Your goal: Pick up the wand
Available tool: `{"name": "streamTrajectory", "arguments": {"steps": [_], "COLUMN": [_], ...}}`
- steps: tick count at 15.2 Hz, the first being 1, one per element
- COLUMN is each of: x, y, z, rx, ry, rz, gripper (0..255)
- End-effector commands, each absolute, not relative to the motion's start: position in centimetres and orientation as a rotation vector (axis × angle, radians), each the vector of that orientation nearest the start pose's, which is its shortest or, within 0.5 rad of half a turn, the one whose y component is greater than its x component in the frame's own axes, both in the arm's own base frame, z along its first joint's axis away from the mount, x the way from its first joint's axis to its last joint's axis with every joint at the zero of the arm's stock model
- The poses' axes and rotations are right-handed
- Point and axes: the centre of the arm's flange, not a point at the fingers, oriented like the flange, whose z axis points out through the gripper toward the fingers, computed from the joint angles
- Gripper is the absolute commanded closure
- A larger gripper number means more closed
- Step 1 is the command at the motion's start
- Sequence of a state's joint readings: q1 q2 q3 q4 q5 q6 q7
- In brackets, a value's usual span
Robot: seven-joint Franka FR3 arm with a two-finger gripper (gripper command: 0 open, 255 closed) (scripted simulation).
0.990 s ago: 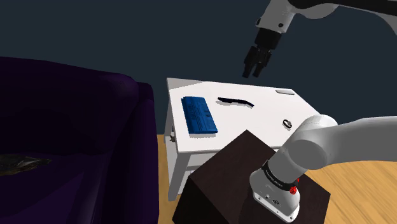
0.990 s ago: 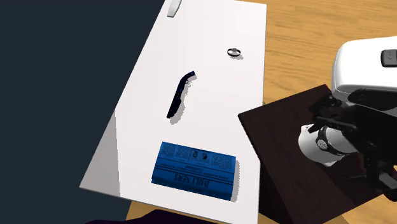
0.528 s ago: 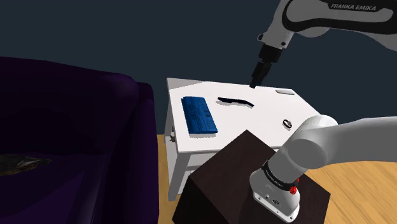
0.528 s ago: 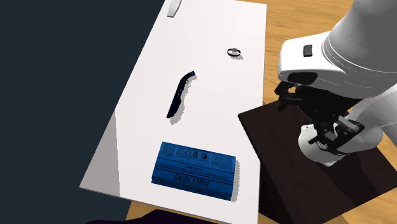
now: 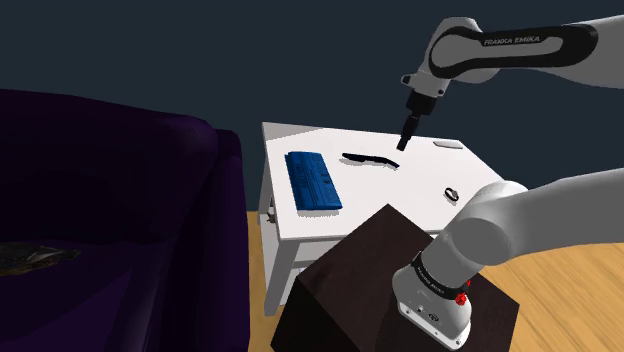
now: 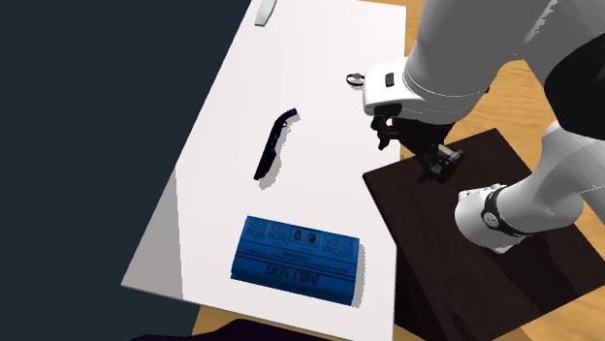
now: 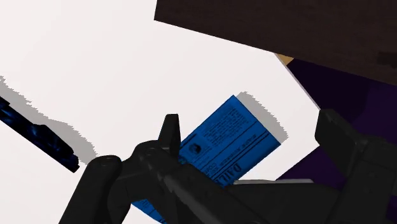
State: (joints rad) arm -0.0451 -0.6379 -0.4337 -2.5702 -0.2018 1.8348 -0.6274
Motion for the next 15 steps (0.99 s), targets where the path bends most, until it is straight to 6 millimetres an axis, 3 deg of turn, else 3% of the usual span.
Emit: {"name": "streamTrajectory", "arguments": {"steps": [1, 15], "x": [30.6, 35.7], "y": [-19.7, -33.0], "z": [42.4, 31.9], "rx": [-2.979, -2.907], "ry": [-0.538, -0.993], "rz": [0.127, 0.120], "gripper": [0, 0]}}
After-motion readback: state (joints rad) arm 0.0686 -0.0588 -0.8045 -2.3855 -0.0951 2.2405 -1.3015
